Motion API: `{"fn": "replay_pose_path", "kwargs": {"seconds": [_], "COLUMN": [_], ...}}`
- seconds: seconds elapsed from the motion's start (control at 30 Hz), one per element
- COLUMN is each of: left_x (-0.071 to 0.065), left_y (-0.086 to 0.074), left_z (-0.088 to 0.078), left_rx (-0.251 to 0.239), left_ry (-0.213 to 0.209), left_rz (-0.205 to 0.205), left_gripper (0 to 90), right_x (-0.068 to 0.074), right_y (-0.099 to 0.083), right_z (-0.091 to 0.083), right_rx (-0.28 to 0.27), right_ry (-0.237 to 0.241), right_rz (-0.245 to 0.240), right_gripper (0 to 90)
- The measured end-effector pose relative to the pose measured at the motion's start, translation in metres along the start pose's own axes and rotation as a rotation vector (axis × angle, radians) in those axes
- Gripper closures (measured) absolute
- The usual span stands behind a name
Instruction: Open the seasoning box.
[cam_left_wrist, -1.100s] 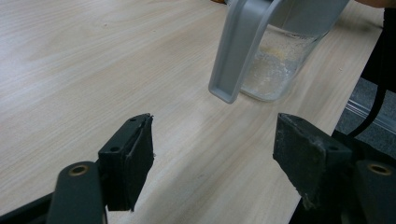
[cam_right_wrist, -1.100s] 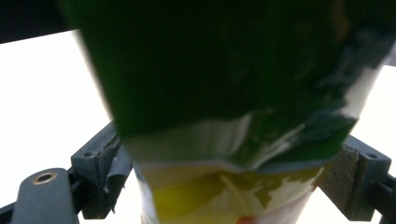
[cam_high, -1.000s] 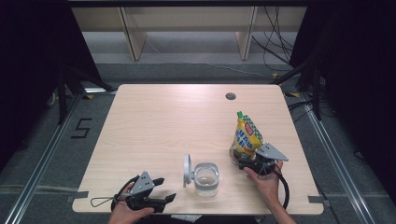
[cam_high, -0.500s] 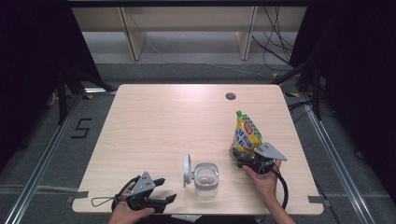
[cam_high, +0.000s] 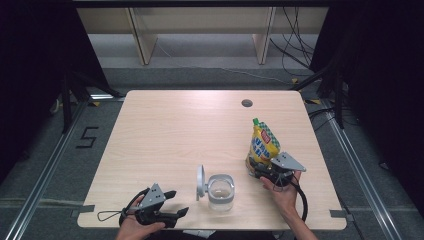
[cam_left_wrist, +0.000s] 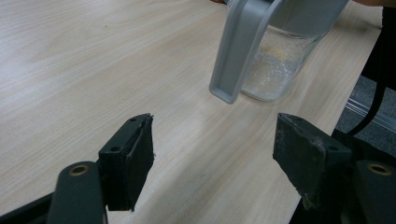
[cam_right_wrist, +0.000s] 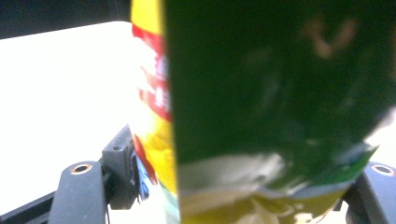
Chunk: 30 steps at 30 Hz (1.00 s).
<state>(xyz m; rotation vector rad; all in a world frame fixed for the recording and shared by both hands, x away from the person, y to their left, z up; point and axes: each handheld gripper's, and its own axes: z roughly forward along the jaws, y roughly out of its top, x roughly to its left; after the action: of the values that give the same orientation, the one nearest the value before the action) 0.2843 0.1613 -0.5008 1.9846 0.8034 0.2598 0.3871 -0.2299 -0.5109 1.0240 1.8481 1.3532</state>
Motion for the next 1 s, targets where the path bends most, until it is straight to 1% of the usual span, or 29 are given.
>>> {"fn": "replay_pose_path", "kwargs": {"seconds": [0.03, 0.07, 0.1, 0.13, 0.17, 0.2, 0.23, 0.27, 0.3, 0.33, 0.37, 0.4, 0.43, 0.47, 0.5, 0.53, 0.57, 0.6, 0.63, 0.67, 0.7, 0.77, 0.8, 0.83, 0.87, 0.9, 0.93, 0.97, 1.0], "left_x": [0.0, 0.001, 0.001, 0.002, 0.0, 0.001, 0.001, 0.001, 0.001, 0.001, 0.001, 0.002, 0.002, 0.004, 0.003, 0.005, 0.004, 0.005, 0.005, 0.004, 0.005, 0.005, 0.005, 0.005, 0.007, 0.007, 0.006, 0.007, 0.009], "left_y": [0.0, 0.001, 0.001, 0.001, 0.0, 0.001, 0.001, 0.001, 0.001, 0.002, 0.002, 0.002, 0.002, 0.002, 0.002, 0.002, 0.001, 0.001, 0.001, 0.001, 0.002, 0.002, 0.002, 0.002, 0.002, 0.002, 0.002, 0.002, 0.003], "left_z": [-0.001, -0.002, -0.002, -0.003, -0.002, -0.002, -0.002, -0.002, -0.002, -0.002, -0.003, -0.003, -0.002, -0.002, -0.002, -0.002, -0.002, -0.003, -0.003, -0.003, -0.004, -0.004, -0.005, -0.005, -0.006, -0.005, -0.005, -0.006, -0.006], "left_rx": [0.006, 0.007, 0.001, 0.01, 0.001, 0.001, -0.001, -0.011, -0.009, -0.013, -0.004, -0.003, -0.007, -0.003, -0.001, -0.003, -0.008, -0.006, -0.01, -0.021, -0.013, -0.015, -0.014, -0.017, -0.012, -0.022, -0.018, -0.01, 0.0], "left_ry": [0.003, 0.003, 0.002, 0.005, 0.008, 0.008, 0.008, 0.01, 0.009, 0.008, 0.01, 0.01, 0.012, 0.018, 0.015, 0.015, 0.016, 0.019, 0.02, 0.021, 0.021, 0.027, 0.028, 0.035, 0.042, 0.044, 0.05, 0.055, 0.062], "left_rz": [0.005, 0.014, 0.019, 0.013, -0.01, -0.002, 0.004, 0.005, 0.004, -0.008, -0.006, -0.005, -0.009, -0.002, -0.01, 0.002, -0.011, -0.006, -0.012, -0.015, -0.007, -0.02, -0.019, -0.01, 0.005, -0.001, -0.017, -0.01, 0.01], "left_gripper": [28.5, 28.5, 28.6, 28.6, 28.7, 28.7, 28.7, 28.7, 28.7, 28.7, 28.7, 28.7, 28.8, 28.7, 28.8, 28.7, 28.7, 28.7, 28.7, 28.6, 28.6, 28.2, 27.8, 26.9, 25.9, 24.7, 23.5, 22.2, 20.5], "right_x": [0.0, 0.0, 0.002, 0.001, 0.0, 0.002, 0.002, 0.002, 0.005, 0.005, 0.006, 0.006, 0.007, 0.009, 0.01, 0.008, 0.008, 0.011, 0.01, 0.012, 0.012, 0.015, 0.017, 0.016, 0.017, 0.019, 0.019, 0.02, 0.02], "right_y": [0.001, 0.001, 0.002, 0.003, 0.004, 0.004, 0.006, 0.006, 0.006, 0.007, 0.008, 0.009, 0.011, 0.012, 0.015, 0.016, 0.018, 0.02, 0.022, 0.022, 0.023, 0.024, 0.023, 0.024, 0.024, 0.025, 0.026, 0.027, 0.028], "right_z": [-0.001, -0.001, -0.003, -0.003, -0.003, -0.005, -0.009, -0.009, -0.011, -0.014, -0.016, -0.02, -0.023, -0.026, -0.028, -0.029, -0.031, -0.035, -0.037, -0.04, -0.044, -0.048, -0.051, -0.053, -0.054, -0.056, -0.057, -0.059, -0.06], "right_rx": [0.016, 0.012, 0.025, 0.022, 0.017, 0.028, 0.038, 0.038, 0.041, 0.052, 0.048, 0.042, 0.039, 0.038, 0.038, 0.03, 0.03, 0.034, 0.031, 0.03, 0.028, 0.039, 0.037, 0.035, 0.037, 0.038, 0.032, 0.033, 0.028], "right_ry": [0.003, 0.006, 0.004, 0.008, 0.023, 0.014, 0.025, 0.025, 0.023, 0.042, 0.043, 0.045, 0.037, 0.031, 0.016, 0.012, 0.008, 0.004, 0.007, 0.003, 0.005, 0.001, -0.005, 0.002, -0.001, -0.003, -0.006, -0.004, -0.004], "right_rz": [-0.005, -0.011, -0.006, -0.021, -0.057, -0.057, -0.113, -0.113, -0.104, -0.138, -0.127, -0.132, -0.139, -0.129, -0.14, -0.169, -0.177, -0.163, -0.184, -0.17, -0.2, -0.226, -0.212, -0.234, -0.231, -0.231, -0.247, -0.255, -0.276], "right_gripper": [29.6, 29.7, 29.8, 29.8, 29.9, 30.0, 30.1, 30.1, 30.2, 30.2, 30.3, 30.3, 30.3, 30.4, 30.4, 30.4, 30.4, 30.4, 30.4, 30.4, 30.4, 30.4, 30.4, 30.4, 30.4, 30.5, 30.4, 30.5, 30.5]}}
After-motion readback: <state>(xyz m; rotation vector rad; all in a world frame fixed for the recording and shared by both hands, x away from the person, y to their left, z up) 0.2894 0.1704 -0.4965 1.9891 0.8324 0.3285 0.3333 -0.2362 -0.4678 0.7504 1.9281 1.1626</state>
